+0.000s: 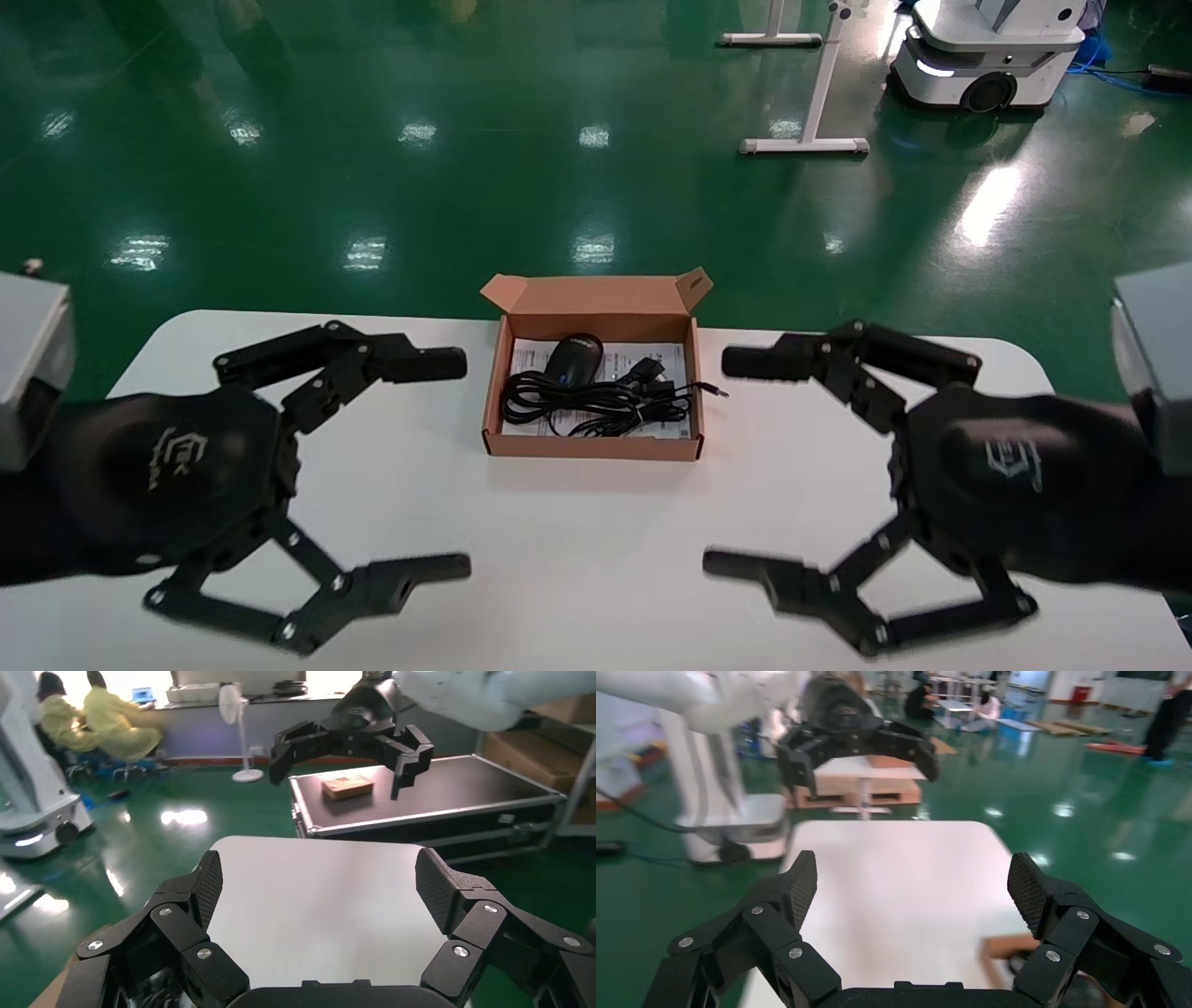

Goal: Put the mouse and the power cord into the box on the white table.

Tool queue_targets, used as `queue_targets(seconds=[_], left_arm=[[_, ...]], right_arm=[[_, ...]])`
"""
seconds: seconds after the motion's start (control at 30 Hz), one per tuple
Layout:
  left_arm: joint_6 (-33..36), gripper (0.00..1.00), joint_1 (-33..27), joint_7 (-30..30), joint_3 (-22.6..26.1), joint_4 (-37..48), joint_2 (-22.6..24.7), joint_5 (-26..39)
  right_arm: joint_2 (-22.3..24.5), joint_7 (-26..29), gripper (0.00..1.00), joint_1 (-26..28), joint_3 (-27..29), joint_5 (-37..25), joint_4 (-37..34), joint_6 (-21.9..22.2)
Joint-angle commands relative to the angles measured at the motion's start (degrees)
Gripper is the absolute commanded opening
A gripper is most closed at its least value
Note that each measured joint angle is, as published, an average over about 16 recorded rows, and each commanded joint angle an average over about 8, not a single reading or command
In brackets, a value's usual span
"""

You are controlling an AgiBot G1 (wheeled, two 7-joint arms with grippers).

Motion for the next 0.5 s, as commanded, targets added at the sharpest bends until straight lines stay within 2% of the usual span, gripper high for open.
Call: queue_targets(seconds=[0.03,0.5], left_arm=[[0.65,1.0,0.91,-0.78,-0.76,-1.72,-1.1,-1.02],[0.62,1.0,0.92,-0.82,-0.73,-1.58,-1.05,-1.07]], right_arm=[[0.74,1.67,1.0,-1.35,0.71,1.24,2.25,-0.27],[0.83,1.77,1.0,-1.52,0.82,1.4,2.39,-0.32]])
